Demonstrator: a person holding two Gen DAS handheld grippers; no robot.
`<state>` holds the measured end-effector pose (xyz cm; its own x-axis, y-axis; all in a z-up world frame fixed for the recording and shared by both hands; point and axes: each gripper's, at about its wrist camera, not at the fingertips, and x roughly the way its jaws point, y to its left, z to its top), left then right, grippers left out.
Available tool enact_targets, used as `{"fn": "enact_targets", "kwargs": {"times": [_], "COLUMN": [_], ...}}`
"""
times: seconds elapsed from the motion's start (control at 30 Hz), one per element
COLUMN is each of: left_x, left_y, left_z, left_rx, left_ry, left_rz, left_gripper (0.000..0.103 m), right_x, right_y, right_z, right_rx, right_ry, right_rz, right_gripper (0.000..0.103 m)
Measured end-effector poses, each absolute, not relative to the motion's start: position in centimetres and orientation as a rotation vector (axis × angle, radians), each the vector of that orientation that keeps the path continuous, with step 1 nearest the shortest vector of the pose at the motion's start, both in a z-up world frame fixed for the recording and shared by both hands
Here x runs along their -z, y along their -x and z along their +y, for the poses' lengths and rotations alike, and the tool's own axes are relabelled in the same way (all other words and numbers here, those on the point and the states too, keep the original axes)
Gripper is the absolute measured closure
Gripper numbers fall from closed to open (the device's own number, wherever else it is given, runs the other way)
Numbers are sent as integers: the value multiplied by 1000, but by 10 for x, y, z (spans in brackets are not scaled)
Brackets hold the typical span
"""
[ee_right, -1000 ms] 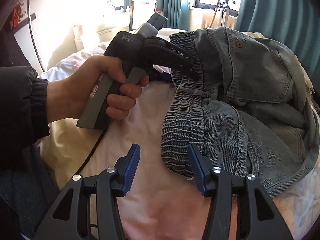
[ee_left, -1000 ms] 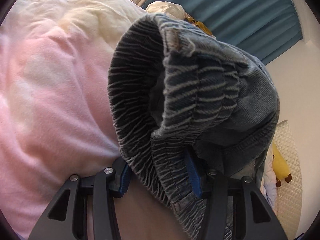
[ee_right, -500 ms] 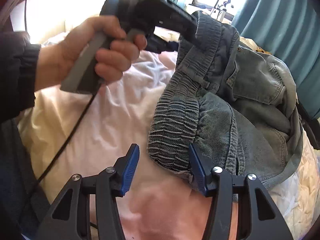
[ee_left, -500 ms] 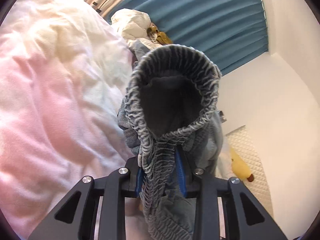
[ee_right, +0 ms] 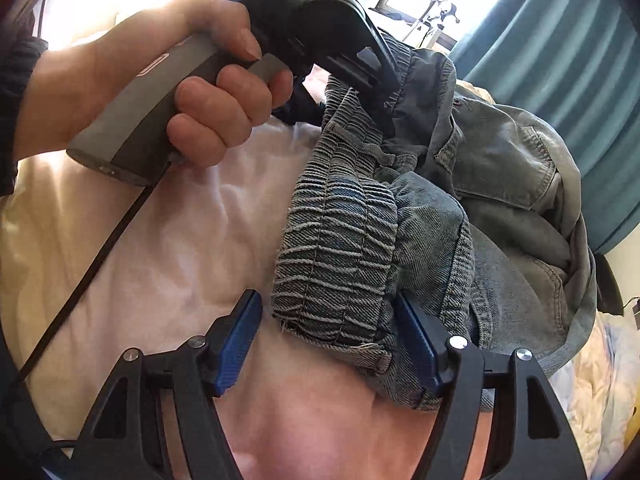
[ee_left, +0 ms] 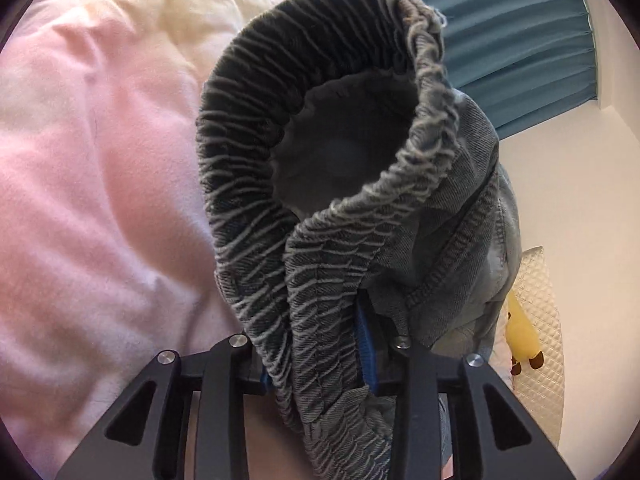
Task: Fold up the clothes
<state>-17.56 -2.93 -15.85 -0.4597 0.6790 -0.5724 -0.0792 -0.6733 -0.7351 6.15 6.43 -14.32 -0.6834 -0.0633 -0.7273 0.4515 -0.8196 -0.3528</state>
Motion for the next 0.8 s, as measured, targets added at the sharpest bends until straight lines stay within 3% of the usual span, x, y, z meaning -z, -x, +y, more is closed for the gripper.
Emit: {"fn": "enact_targets", "kwargs": {"times": [0.17,0.3,0.57,0.8], "left_x": [129,90,-15,-66], "left_y": [161,145,120,129], "left_z": [-25,-32,-90,-166], "left_rx": [-2281,-2346,-2459,-2633], "left_ry": [1170,1070,965,999], "left_rz": [-841,-826,-784,-702], "left_gripper": [88,90,90,90], "right_x": [126,90,23,-10], "right_y": [-42,-37,-60,-46], "right_z": [81,93,60,-7], "right_rx": [2551,2526,2384,2179], "right_ry": [-1099,-1018,-761,-643], "right_rz": [420,107,-83,-243], "right_gripper": [52,56,56,56]}}
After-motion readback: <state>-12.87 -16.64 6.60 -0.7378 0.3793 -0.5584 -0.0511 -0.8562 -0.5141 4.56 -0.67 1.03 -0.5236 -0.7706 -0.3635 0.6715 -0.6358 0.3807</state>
